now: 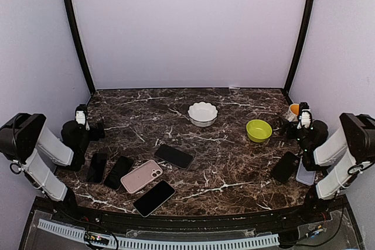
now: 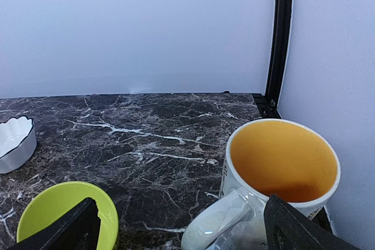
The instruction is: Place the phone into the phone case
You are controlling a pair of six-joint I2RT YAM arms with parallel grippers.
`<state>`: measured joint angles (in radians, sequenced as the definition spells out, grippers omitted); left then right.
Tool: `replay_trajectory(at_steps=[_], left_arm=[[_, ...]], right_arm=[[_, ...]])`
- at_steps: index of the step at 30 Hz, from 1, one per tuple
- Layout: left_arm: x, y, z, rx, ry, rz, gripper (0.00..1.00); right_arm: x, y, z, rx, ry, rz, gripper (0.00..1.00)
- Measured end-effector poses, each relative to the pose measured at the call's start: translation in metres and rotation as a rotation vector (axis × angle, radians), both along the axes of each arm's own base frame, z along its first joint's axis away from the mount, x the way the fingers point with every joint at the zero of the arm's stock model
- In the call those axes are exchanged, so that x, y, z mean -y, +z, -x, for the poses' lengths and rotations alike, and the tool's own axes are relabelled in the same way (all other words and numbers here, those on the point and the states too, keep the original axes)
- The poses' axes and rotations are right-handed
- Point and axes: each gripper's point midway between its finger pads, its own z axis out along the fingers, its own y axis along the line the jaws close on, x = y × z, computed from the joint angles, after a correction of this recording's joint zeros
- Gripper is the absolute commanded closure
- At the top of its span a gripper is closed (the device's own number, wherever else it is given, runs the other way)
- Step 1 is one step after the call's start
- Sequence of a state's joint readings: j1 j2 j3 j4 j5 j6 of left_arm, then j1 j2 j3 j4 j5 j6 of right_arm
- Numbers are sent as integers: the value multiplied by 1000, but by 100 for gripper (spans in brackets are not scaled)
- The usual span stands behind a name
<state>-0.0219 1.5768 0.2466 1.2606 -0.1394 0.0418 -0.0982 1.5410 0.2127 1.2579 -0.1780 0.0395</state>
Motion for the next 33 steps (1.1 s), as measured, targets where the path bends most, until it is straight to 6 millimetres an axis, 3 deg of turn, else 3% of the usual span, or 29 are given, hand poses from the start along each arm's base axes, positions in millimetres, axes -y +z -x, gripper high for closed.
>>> replay_trajectory(at_steps=[13, 19, 24, 30, 33], left_arm=[[0, 0, 0, 0, 0, 0, 1], [0, 1, 0, 4, 6, -4, 1], [-1, 3, 0, 0, 25, -13, 1], [1, 36, -6, 54, 31, -29, 1], [10, 41, -9, 48, 19, -57, 1]], right_arm=[[0, 4, 1, 18, 0, 2, 2], [13, 9, 26, 64, -95, -14, 2], [23, 31, 38, 144, -156, -28, 1], [29, 64, 53, 235, -201, -34, 1], [35, 70, 59, 234, -235, -34, 1]])
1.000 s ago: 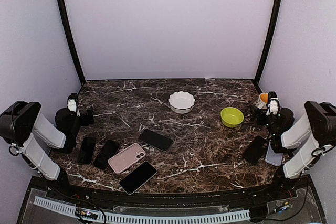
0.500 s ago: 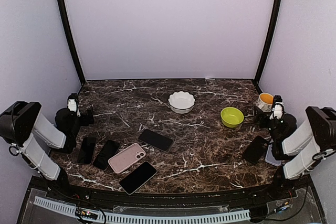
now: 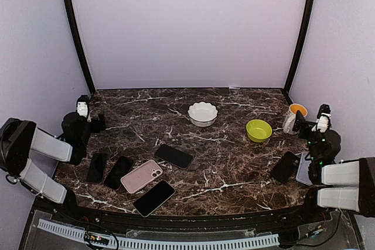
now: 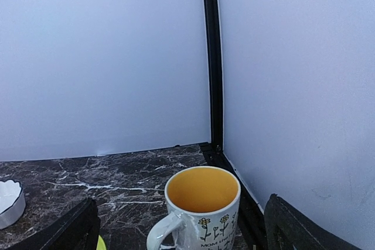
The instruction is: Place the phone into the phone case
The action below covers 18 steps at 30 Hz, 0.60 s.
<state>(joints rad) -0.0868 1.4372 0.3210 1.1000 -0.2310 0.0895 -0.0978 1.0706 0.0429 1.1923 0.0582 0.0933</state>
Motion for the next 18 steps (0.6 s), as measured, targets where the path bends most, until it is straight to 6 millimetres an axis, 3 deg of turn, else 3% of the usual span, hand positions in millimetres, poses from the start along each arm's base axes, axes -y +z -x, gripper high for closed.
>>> replay_trajectory(at_steps=[4, 9, 18], left_arm=[[14, 7, -7, -18, -19, -27, 1], [20, 35, -5, 21, -26, 20, 1], [56, 103, 0, 105, -155, 99, 1]], right_arm=[[8, 8, 9, 11, -48, -6, 1], [10, 23, 18, 27, -70, -7, 2], [-4, 89, 3, 33, 31, -48, 3]])
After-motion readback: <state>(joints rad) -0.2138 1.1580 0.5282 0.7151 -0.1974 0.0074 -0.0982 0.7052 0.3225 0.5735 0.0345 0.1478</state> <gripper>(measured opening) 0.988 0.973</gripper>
